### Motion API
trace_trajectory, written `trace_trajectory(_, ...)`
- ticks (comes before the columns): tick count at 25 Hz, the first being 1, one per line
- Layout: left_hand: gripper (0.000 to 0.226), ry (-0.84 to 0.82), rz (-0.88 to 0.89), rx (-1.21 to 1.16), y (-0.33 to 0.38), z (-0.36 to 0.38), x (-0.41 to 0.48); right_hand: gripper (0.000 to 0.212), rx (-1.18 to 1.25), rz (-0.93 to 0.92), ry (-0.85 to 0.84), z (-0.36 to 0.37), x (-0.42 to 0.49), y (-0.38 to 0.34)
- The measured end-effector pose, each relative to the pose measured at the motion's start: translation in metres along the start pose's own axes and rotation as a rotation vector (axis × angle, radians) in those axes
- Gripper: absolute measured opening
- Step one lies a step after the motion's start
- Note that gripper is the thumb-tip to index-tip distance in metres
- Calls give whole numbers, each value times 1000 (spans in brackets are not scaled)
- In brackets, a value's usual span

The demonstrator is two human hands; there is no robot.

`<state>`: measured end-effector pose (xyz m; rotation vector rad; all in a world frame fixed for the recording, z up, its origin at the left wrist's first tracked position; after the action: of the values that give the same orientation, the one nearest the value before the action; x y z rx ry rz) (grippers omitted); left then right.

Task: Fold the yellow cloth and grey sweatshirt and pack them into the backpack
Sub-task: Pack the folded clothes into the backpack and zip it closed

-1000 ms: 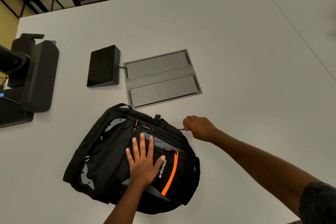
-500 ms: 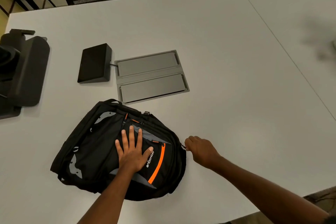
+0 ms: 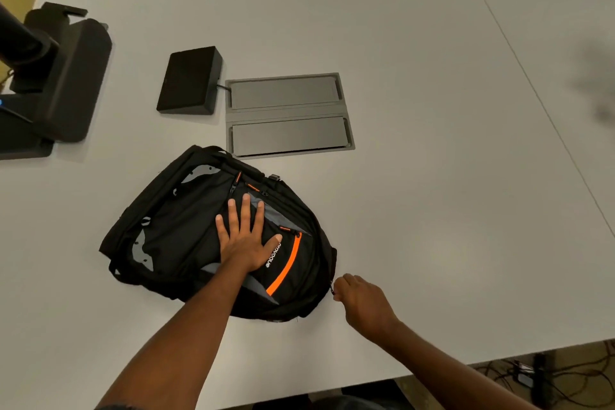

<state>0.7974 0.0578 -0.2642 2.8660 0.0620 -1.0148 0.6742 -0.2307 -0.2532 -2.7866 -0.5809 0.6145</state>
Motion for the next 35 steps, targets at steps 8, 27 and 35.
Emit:
trace_trajectory(8,68,300,21,-242,21,-7,-39,14,362,176,-140,2,0,-19)
trace_trajectory(27,36,82,-163,-953,129,77,-140,38,1001,501,-317,-39,24,-10)
trace_trajectory(35,34,240,-104,-820,103,97,-159,27,1024,589,-242,-36,33,-22)
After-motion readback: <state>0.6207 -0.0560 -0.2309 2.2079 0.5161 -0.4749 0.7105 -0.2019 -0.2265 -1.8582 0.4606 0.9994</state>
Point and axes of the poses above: each hand's wrist, its own x-axis towards the middle knuckle, its own z-axis out of the palm, y = z × x, the point moved 2 cm from there along x, towards the middle knuckle, and after that the axes turned 8 degrees about -y, right-handed, at the moved point
